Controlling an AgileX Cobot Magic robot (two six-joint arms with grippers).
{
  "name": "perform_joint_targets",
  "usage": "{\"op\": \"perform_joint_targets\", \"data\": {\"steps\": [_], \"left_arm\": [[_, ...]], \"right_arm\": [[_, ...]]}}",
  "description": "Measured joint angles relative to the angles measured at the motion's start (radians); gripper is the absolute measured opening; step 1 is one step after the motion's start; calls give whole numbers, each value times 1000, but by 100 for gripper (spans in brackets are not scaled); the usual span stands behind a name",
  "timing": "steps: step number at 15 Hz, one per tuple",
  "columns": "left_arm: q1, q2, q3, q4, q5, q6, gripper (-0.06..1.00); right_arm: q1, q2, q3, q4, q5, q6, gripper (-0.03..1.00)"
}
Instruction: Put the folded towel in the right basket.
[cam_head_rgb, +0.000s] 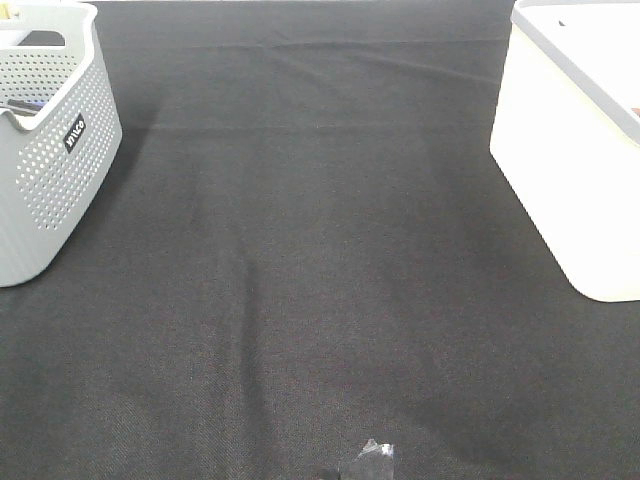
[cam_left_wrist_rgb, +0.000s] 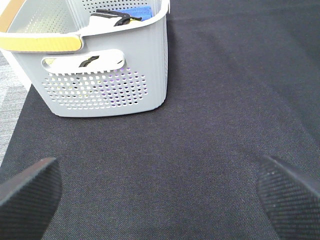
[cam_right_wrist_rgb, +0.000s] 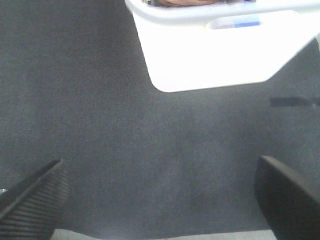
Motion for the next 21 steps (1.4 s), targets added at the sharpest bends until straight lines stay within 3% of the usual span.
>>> {"op": "perform_joint_targets", "data": {"steps": [6,9,18,21], "left_arm": [[0,0,0,0,0,0,99],[0,0,0,0,0,0,99],[0,0,0,0,0,0,99],[0,0,0,0,0,0,99]], "right_arm": [[0,-507,221,7,2,9,97],[0,-519,285,10,20,6,97],[-9,-519,287,18,19,-11,97],[-138,-519,287,18,19,-11,97]]}}
